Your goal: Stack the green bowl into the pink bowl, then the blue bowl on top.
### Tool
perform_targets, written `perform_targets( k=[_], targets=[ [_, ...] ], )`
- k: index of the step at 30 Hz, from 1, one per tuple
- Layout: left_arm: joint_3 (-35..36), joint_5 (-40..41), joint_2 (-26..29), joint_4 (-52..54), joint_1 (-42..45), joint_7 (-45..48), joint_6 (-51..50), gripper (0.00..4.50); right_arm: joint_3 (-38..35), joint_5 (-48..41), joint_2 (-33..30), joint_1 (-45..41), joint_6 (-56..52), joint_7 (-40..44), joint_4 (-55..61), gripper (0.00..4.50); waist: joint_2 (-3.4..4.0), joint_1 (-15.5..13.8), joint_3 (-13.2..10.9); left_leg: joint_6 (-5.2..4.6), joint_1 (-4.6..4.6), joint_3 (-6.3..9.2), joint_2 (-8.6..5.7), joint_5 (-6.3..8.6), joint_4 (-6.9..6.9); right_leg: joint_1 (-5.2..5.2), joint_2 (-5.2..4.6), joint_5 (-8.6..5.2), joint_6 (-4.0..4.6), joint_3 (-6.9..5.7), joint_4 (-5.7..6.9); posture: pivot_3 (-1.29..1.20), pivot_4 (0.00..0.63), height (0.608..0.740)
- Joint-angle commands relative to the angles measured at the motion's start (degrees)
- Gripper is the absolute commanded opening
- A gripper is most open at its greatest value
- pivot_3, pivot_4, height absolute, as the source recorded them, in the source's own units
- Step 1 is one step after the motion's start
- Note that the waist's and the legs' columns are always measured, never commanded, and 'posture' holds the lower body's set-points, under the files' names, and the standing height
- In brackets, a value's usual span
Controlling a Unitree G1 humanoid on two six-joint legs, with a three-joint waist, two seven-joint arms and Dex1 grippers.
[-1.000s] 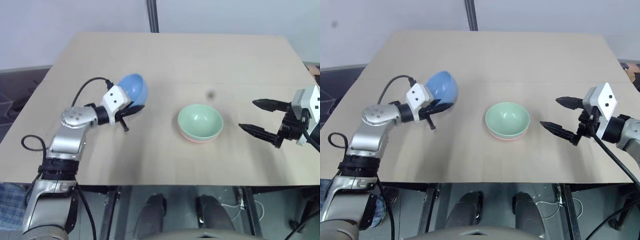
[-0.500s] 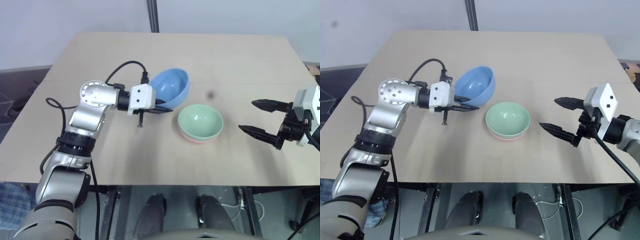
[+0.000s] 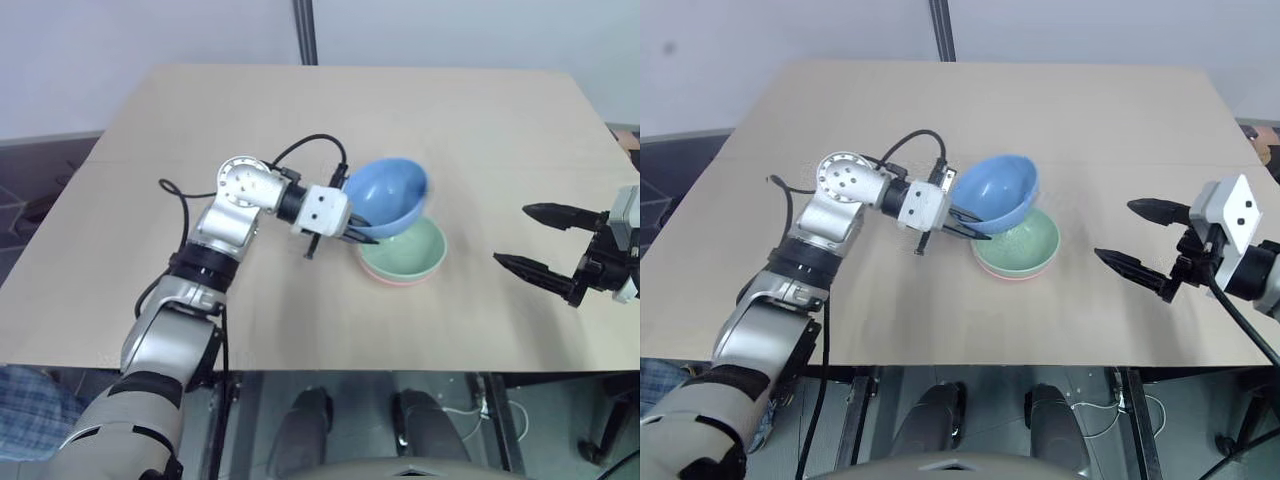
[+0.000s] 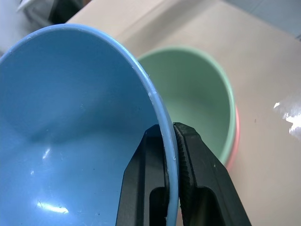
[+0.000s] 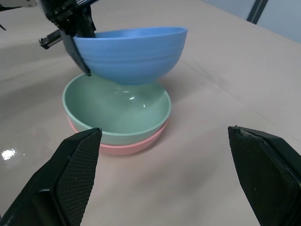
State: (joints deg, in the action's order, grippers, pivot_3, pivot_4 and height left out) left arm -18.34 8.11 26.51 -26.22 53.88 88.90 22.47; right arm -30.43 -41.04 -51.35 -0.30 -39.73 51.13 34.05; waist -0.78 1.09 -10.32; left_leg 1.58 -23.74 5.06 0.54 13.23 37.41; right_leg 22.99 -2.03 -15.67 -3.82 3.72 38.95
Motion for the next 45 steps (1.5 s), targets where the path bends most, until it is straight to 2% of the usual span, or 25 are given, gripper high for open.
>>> perform_targets(
  k=[1, 6, 8, 9, 11, 16, 17, 22, 29, 33, 39, 45],
  targets=[
    [0.06, 1.85, -0.59, 0.35, 1.75, 2.54, 2.30, 0.09, -2.82, -1.02, -0.66, 0.74, 0.82, -0.44, 2.23, 4.50, 0.00, 0.03, 0.00, 0.00, 0.00, 0.00, 0.00, 0.00, 0.00, 0.00, 0.00, 0.00, 0.00, 0.00, 0.00, 0.00, 0.150, 0.740],
    [-1.85, 3.90, -0.67, 1.04, 2.30, 3.60, 2.28, 0.09, -2.93, -1.20, -0.67, 1.33, 0.86, -0.84, 2.57, 4.50, 0.00, -0.08, 0.00, 0.00, -0.02, 0.01, -0.01, 0.00, 0.03, 0.00, 0.00, 0.00, 0.00, 0.00, 0.01, 0.00, 0.150, 0.740],
    [-1.86, 4.10, -0.83, 0.67, 2.53, 3.60, 2.60, 0.85, -2.90, -1.22, -0.67, 1.58, 0.91, -0.97, 2.73, 4.50, 0.00, -0.08, 0.00, 0.00, -0.01, 0.01, -0.01, 0.00, 0.03, 0.00, 0.00, 0.00, 0.00, 0.00, 0.01, 0.00, 0.150, 0.740],
    [-1.91, 4.25, -0.84, 0.60, 2.58, 3.60, 2.64, 1.05, -2.90, -1.21, -0.66, 1.69, 0.96, -0.99, 2.76, 4.50, 0.00, -0.08, 0.00, 0.00, -0.01, 0.01, 0.00, 0.00, 0.03, 0.00, 0.00, 0.00, 0.00, 0.00, 0.02, 0.00, 0.150, 0.740],
    [-2.51, 4.97, -0.39, 0.64, 2.70, 3.60, 2.31, 1.86, -2.87, -1.25, -0.66, 1.79, 1.04, -1.06, 2.74, 4.50, 0.00, -0.05, 0.00, 0.00, -0.01, 0.01, 0.00, 0.00, 0.03, 0.00, 0.01, 0.00, 0.00, 0.00, 0.02, 0.00, 0.150, 0.740],
    [-2.07, 5.31, -0.44, -0.20, 2.72, 3.60, 3.65, 4.26, -2.51, -1.34, -0.73, 1.70, 1.08, -1.06, 2.67, 4.50, 0.00, -0.06, 0.00, 0.00, 0.00, 0.01, 0.00, 0.00, 0.03, 0.00, 0.01, 0.00, 0.00, 0.00, 0.02, 0.00, 0.150, 0.740],
    [-2.05, 5.52, -0.35, -0.23, 2.67, 3.60, 3.58, 4.41, -2.40, -1.34, -0.77, 1.58, 1.08, -1.05, 2.58, 4.50, 0.00, -0.06, 0.00, 0.00, 0.00, 0.01, 0.00, 0.00, 0.03, 0.00, 0.01, 0.00, 0.00, 0.00, 0.02, 0.00, 0.150, 0.740],
    [1.07, 5.91, -0.85, -1.41, 2.40, 1.78, 1.65, 4.41, -1.81, -1.09, -0.90, 1.32, 1.27, -0.82, 1.99, 4.50, 0.00, -0.07, 0.00, 0.00, 0.00, 0.01, 0.00, 0.00, 0.03, 0.00, 0.01, 0.00, 0.00, 0.00, 0.02, 0.00, 0.150, 0.740],
    [7.77, 7.38, 0.22, -3.47, 2.12, -5.47, -8.66, 4.41, -1.16, -0.24, -0.79, 1.32, 1.82, -0.88, 1.09, 4.50, 0.00, 0.02, 0.00, 0.00, 0.00, 0.02, 0.00, 0.00, 0.03, 0.00, 0.01, 0.00, -0.01, 0.00, 0.03, 0.00, 0.150, 0.740],
    [13.08, 8.15, 2.75, -2.87, -1.89, -12.02, -15.30, 4.41, 1.10, 0.96, -0.67, 0.28, 2.57, -1.11, -0.23, 4.50, 0.01, 0.39, 0.01, 0.00, 0.02, 0.02, 0.01, 0.00, 0.03, 0.00, 0.01, 0.00, -0.01, 0.00, 0.03, 0.00, 0.150, 0.740],
    [18.11, 9.54, 5.66, 3.19, -8.13, -19.26, -23.61, 4.41, 3.68, 2.09, -1.05, -1.65, 3.66, -0.74, -2.75, 4.50, 0.00, 0.99, 0.00, 0.00, 0.00, 0.05, 0.01, 0.00, 0.04, 0.00, 0.00, 0.00, -0.01, -0.02, 0.06, 0.00, 0.150, 0.740],
    [24.03, 11.56, 8.23, 13.54, -16.91, -28.60, -33.28, 4.41, 6.87, 3.53, -1.11, -4.61, 4.67, -0.45, -5.41, 4.50, 0.00, 0.95, 0.01, 0.00, 0.01, 0.05, 0.02, 0.00, 0.04, 0.00, 0.00, 0.00, 0.00, -0.03, 0.06, 0.00, 0.150, 0.740]
  ],
)
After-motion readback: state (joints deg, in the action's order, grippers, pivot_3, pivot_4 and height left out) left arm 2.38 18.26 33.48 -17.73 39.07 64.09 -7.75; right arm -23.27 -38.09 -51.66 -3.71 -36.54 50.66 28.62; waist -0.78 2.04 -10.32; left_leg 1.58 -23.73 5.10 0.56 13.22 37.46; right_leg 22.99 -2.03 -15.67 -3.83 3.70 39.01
